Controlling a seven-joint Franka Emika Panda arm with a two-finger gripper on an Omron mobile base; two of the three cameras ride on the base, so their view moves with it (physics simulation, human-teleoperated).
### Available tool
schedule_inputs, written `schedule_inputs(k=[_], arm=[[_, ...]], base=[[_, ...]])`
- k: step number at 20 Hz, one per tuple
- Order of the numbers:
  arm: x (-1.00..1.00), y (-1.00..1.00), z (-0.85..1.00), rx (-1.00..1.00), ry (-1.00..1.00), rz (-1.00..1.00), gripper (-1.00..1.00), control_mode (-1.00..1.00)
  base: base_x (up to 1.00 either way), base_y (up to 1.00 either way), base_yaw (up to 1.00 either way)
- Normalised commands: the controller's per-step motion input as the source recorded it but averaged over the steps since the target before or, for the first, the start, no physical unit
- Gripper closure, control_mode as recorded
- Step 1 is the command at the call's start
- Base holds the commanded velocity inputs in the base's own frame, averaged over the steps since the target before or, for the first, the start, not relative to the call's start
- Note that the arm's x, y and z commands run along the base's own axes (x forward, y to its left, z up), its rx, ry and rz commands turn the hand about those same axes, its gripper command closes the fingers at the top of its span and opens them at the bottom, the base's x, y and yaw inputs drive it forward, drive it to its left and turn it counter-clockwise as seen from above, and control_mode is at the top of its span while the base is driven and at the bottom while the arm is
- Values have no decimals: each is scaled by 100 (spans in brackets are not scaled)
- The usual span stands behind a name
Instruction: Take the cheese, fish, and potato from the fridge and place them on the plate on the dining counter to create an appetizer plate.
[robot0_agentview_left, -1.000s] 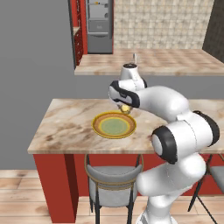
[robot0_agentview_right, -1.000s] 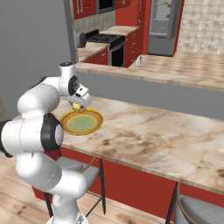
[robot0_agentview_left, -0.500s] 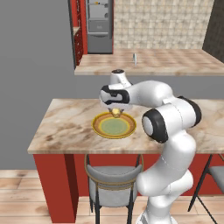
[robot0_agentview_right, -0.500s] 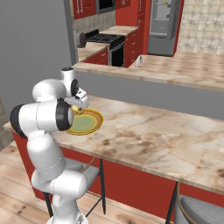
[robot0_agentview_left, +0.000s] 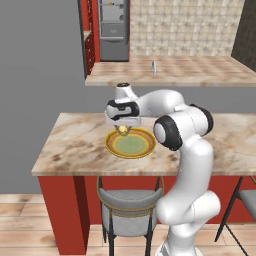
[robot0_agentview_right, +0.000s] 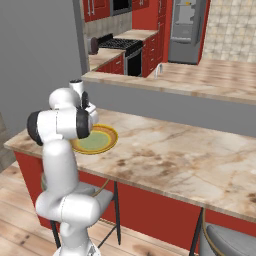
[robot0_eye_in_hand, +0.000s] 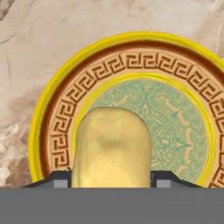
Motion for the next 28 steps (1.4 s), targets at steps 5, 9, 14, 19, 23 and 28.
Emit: schedule_inputs(k=[5,9,14,19,23,28], arm=[[29,16,-34,0,0,-6,100,-100],[32,8,-36,0,0,-9,100,-100],[28,0,-38,0,0,-12,100,-100],[5,0,-23,0,0,-17,-100,-100],[-10,-10,0,0,0,-17,-100,-100],[-51,-45,0,0,0,-15,-100,-100]], base=[[0,0,0],[0,0,0],[0,0,0],[0,0,0],[0,0,0],[0,0,0]])
